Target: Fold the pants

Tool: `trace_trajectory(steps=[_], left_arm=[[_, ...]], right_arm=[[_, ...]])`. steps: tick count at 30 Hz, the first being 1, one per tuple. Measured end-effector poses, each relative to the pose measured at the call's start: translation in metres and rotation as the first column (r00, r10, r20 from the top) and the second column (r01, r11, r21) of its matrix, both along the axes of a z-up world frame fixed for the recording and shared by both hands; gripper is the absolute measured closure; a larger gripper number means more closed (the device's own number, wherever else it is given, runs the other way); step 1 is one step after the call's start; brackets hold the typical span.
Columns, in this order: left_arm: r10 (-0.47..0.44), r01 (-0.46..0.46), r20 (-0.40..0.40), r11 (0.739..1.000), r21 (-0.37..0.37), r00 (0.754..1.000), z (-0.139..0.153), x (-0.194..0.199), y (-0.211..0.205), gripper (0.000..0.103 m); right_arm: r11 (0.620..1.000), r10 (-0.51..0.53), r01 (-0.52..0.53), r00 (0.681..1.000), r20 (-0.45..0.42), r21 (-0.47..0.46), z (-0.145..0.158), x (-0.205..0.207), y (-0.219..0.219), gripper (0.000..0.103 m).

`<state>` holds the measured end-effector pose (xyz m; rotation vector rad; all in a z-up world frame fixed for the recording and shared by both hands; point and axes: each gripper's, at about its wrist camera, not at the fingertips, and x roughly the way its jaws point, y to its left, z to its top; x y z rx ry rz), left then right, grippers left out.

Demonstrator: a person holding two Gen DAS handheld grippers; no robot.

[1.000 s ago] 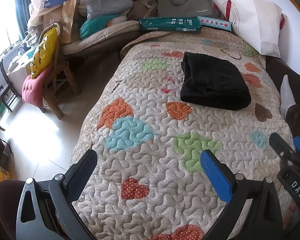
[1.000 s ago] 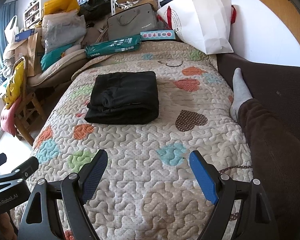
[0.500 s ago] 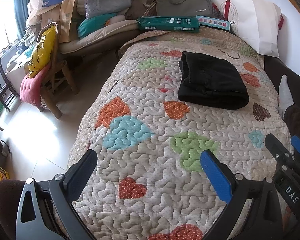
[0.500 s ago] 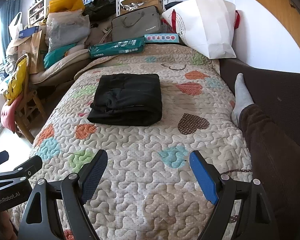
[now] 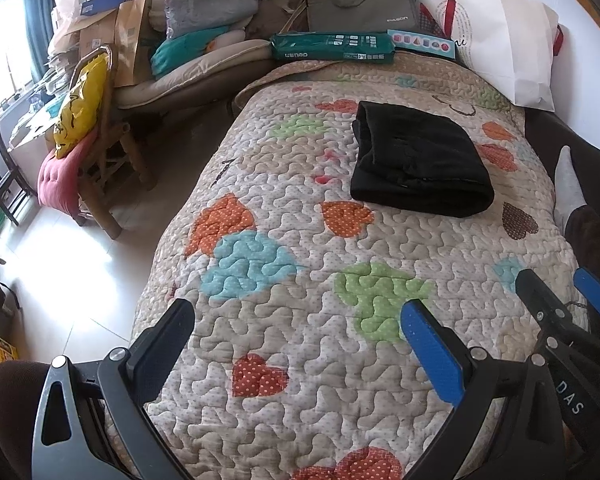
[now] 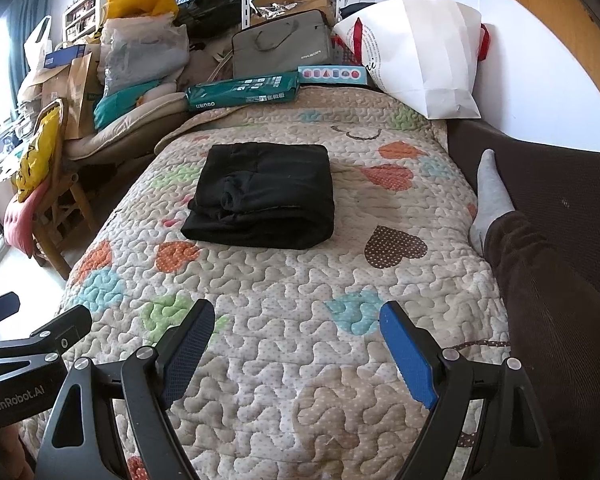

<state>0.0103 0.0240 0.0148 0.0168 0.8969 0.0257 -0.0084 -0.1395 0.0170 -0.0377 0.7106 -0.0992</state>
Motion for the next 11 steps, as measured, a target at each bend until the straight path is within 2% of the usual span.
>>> trace_trajectory(steps=[11], left_arm=[[-0.007,0.007,-0.001,1.0,0.017,1.0,-0.0021,0.0028,-0.0027,0.0]], right_arm=[[1.0,-0.014,0.014,1.0,-0.019,0.021,-0.0032,0.0037,-0.0043,0.014]])
